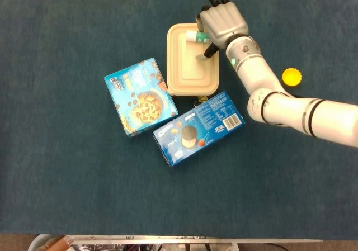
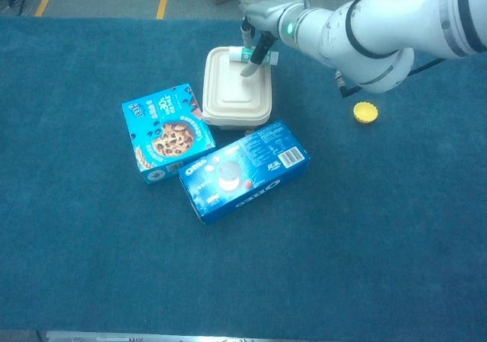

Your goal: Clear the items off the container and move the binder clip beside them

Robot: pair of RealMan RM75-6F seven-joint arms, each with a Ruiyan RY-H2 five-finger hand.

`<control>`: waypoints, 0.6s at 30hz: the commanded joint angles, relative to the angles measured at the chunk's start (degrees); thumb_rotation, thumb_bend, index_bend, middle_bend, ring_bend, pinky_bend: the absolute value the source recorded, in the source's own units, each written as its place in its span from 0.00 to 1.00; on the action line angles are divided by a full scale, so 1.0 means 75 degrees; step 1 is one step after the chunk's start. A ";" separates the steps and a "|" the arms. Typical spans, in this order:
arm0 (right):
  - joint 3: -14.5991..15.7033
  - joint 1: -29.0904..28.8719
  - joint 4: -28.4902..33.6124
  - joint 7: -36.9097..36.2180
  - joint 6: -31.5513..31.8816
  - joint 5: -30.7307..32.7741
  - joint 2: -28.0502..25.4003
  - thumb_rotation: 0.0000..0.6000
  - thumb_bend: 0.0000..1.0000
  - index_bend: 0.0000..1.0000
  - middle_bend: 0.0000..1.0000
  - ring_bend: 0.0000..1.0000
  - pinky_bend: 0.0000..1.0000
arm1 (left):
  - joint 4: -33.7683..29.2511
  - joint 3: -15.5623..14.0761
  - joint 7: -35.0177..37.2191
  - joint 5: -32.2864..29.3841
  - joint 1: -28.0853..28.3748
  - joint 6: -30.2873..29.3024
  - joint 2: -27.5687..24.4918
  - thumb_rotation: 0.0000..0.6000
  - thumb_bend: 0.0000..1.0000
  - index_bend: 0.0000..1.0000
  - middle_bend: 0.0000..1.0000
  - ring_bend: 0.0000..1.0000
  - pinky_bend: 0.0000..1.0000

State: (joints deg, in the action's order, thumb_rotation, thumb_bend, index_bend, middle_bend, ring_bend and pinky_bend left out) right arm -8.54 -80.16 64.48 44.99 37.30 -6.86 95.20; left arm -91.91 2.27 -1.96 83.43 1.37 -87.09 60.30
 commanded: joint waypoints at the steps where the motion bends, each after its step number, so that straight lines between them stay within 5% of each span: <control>1: 0.0012 -0.0018 0.0052 -0.0033 -0.0007 -0.0055 -0.0009 0.69 0.00 0.38 0.23 0.00 0.00 | 0.0014 0.0002 0.0019 -0.0001 -0.0017 -0.0025 0.0001 1.00 0.39 0.18 0.13 0.10 0.05; 6: 0.0138 -0.0067 0.0100 0.0036 0.0155 -0.0078 0.0008 0.72 0.05 0.38 0.23 0.00 0.00 | 0.0052 0.0000 0.0066 -0.0002 -0.0045 -0.0053 0.0010 1.00 0.39 0.18 0.13 0.10 0.05; 13: 0.0171 -0.0086 -0.0002 0.0079 0.0315 -0.0096 0.0111 0.99 0.24 0.38 0.23 0.00 0.00 | 0.0074 0.0002 0.0077 0.0002 -0.0053 -0.0056 0.0023 1.00 0.39 0.18 0.13 0.10 0.05; 18: 0.0179 -0.0081 -0.0063 0.0127 0.0366 -0.0126 0.0179 1.00 0.33 0.41 0.23 0.00 0.00 | 0.0105 0.0007 0.0099 -0.0011 -0.0048 -0.0030 0.0032 1.00 0.39 0.18 0.13 0.09 0.05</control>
State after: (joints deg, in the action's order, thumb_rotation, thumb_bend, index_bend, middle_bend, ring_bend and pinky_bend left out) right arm -7.21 -80.77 64.02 45.93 40.03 -7.80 96.54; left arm -91.16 2.32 -1.24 83.36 1.01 -87.33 60.54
